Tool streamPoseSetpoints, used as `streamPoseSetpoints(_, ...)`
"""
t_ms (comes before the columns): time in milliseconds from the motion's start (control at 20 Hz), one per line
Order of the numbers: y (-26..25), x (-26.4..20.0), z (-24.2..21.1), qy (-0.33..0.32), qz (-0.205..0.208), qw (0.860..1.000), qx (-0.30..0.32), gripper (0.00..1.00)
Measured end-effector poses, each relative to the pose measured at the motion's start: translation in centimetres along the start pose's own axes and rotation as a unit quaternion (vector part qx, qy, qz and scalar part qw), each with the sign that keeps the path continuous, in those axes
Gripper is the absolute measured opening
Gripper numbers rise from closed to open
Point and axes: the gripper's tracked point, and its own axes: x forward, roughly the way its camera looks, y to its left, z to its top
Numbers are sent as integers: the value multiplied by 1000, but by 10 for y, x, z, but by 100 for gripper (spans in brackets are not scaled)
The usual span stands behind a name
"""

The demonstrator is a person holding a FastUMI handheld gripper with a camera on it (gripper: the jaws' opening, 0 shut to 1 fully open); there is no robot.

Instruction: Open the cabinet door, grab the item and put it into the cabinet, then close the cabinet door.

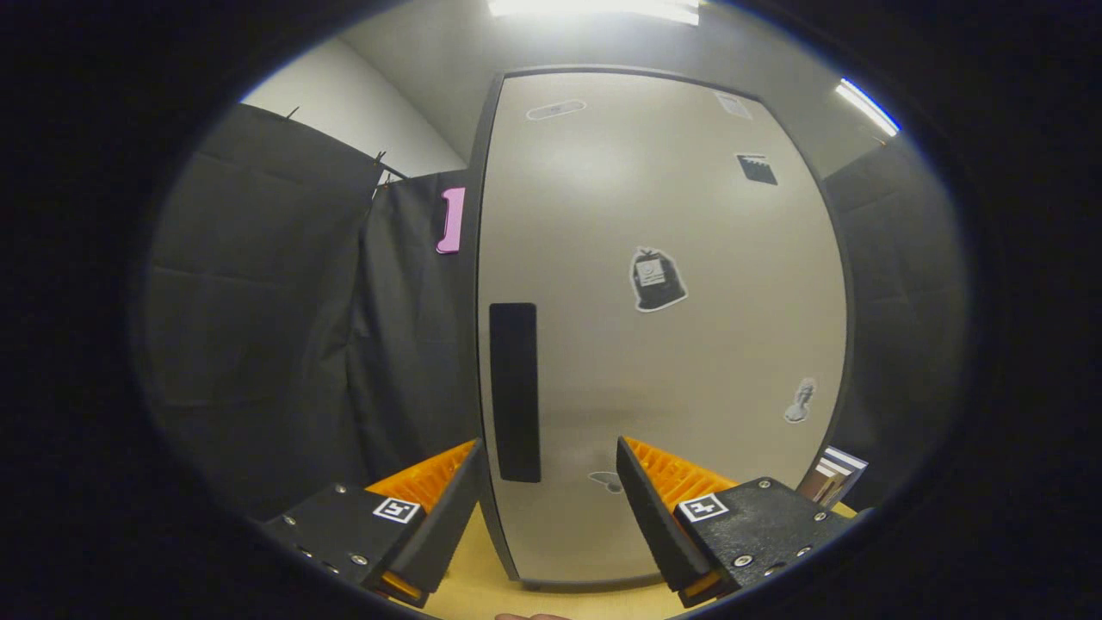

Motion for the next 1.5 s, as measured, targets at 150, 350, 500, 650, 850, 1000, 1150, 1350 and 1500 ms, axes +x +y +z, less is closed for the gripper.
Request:
streamPoseSetpoints(150,13,24,-11,27,-4,1000,-7,90)
streamPoseSetpoints(350,-1,35,-12,27,-29,999,4,79)
streamPoseSetpoints(500,9,37,-14,28,-8,1000,10,70)
streamPoseSetpoints(650,15,38,-15,27,-6,999,-21,35)
streamPoseSetpoints(850,16,33,-14,29,7,999,-12,28)
streamPoseSetpoints(1000,18,23,-15,37,19,999,-5,28)
streamPoseSetpoints(1150,17,0,-15,40,49,998,-7,28)
streamPoseSetpoints(1350,19,-25,-15,46,81,996,-16,28)
streamPoseSetpoints(1500,18,-38,-15,47,118,992,-9,28)
